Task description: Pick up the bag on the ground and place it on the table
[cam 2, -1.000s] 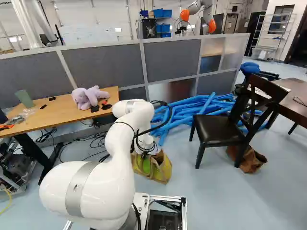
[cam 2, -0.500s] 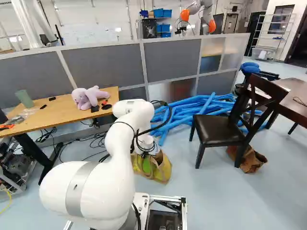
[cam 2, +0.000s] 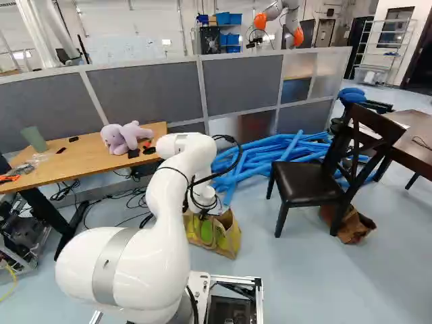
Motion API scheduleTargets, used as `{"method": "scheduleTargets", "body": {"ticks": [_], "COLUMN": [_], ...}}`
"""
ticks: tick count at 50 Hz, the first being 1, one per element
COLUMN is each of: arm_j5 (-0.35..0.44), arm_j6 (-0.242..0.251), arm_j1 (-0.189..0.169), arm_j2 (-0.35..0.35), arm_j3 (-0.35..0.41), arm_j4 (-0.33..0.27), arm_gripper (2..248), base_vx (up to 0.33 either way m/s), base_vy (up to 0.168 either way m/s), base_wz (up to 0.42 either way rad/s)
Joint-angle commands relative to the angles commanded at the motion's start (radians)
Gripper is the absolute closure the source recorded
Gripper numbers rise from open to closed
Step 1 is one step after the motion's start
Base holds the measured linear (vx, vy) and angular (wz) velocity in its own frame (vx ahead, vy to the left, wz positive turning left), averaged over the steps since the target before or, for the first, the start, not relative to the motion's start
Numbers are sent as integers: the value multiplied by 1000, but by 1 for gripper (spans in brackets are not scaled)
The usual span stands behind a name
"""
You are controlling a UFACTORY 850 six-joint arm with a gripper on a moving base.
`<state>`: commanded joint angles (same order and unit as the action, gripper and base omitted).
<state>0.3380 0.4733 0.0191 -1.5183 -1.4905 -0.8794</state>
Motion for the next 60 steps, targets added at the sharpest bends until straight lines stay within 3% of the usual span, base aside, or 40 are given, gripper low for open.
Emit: {"method": "scheduleTargets", "body": {"ticks": [32, 60], "arm_j5": [-48, -58], "arm_j6": [0, 0], "arm_j1": [0, 0], "arm_j2": [121, 222], "arm_j3": [112, 191], "arm_j4": [32, 126], "arm_gripper": [227, 227], "base_vx": [0, 0], "base_vy": [0, 0], "base_wz": [0, 0]}}
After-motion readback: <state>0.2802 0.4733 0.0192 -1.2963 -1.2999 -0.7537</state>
